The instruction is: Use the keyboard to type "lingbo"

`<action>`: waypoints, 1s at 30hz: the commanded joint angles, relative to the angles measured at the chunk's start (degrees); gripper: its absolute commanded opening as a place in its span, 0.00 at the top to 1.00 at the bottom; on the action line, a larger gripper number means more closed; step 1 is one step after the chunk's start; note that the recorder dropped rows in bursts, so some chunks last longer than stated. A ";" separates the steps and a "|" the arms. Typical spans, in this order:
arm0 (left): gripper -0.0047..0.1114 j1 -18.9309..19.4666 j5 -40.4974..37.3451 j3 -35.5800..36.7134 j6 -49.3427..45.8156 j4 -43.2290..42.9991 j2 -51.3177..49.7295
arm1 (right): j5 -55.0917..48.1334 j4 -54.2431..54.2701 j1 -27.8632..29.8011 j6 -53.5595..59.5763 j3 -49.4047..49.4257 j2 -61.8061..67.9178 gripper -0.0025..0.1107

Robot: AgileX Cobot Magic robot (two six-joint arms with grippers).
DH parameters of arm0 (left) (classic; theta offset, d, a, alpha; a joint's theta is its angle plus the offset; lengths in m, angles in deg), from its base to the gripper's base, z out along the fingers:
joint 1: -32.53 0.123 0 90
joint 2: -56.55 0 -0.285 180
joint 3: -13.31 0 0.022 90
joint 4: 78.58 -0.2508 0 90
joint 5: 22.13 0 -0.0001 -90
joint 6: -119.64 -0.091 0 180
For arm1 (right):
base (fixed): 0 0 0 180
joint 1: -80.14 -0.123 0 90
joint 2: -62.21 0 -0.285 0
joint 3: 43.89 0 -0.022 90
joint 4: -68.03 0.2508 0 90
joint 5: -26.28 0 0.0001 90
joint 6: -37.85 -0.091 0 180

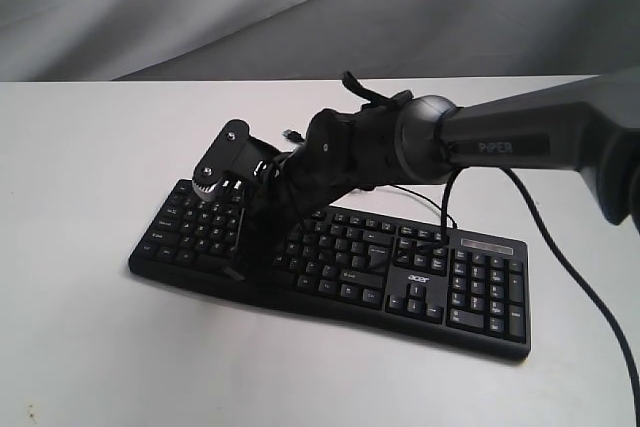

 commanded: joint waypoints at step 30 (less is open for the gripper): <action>0.96 0.06 0.51 0.28 0.12 0.21 0.21 | -4.45 -1.87 -0.93 -0.25 0.07 -0.08 0.98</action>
